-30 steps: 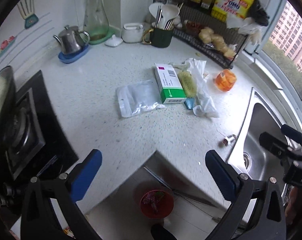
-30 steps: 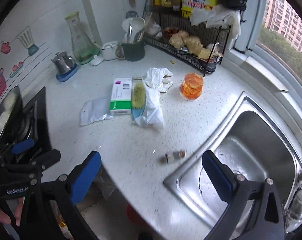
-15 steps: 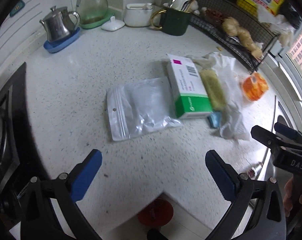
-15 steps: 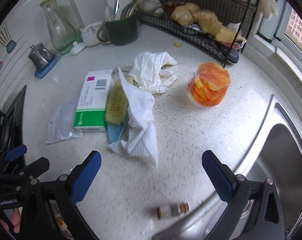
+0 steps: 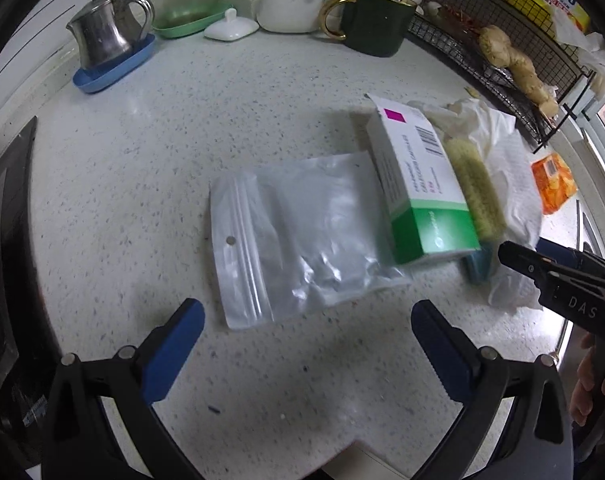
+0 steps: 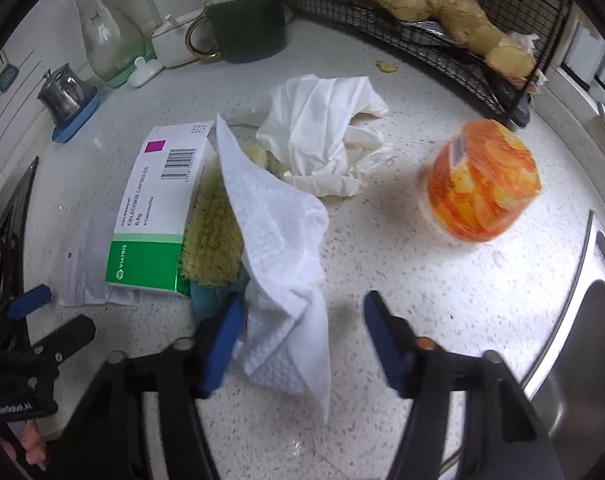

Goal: Collect trash
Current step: 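Grasp the white tissue with the right gripper, then grasp the silver foil pouch with the left gripper while the right holds the tissue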

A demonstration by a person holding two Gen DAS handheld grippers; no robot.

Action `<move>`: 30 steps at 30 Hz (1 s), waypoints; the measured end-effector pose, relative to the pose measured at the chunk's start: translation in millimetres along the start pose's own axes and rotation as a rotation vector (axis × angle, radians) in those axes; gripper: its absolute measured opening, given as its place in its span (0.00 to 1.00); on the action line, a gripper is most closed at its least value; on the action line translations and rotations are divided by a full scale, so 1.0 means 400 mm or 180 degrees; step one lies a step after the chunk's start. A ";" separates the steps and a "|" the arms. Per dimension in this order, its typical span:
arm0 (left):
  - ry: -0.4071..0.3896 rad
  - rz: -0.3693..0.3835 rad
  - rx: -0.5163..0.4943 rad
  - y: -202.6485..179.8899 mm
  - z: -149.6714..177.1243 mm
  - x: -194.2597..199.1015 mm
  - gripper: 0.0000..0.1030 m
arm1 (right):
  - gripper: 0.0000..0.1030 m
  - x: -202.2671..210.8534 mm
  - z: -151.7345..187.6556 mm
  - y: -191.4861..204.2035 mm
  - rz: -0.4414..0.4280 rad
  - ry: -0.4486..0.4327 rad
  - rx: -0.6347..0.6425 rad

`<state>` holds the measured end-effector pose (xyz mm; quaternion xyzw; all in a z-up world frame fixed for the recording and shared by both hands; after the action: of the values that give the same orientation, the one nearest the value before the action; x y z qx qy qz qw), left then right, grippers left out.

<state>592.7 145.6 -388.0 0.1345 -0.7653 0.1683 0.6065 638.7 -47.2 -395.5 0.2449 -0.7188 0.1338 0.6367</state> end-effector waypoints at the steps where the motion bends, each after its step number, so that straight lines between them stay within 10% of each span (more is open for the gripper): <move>1: -0.0001 -0.0017 0.0007 0.001 -0.007 -0.003 0.99 | 0.47 -0.005 -0.002 0.000 -0.0009 0.0014 0.0017; 8: 0.0031 -0.0048 0.0010 0.007 -0.044 -0.033 0.99 | 0.12 -0.016 -0.025 -0.001 0.0008 -0.0010 0.0066; 26: 0.0097 -0.0174 -0.0053 -0.014 -0.118 -0.078 0.98 | 0.08 0.014 0.034 -0.043 -0.0070 -0.0063 0.0040; 30: 0.0116 -0.0252 -0.0186 -0.048 -0.133 -0.074 0.72 | 0.08 0.027 0.048 -0.054 -0.0088 -0.0075 0.0018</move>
<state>654.3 150.7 -404.1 0.1438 -0.7528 0.1242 0.6302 633.0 -77.1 -390.6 0.2582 -0.7225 0.1241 0.6293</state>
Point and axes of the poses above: each gripper's, at about its wrist camera, not at the fingertips, and x roughly against the way its jaws point, y to its left, z to its underside, the point moved 9 cm from there along -x, roughly the way its jaws point, and after that the axes turned 10 degrees about y, right-handed, at the moved point
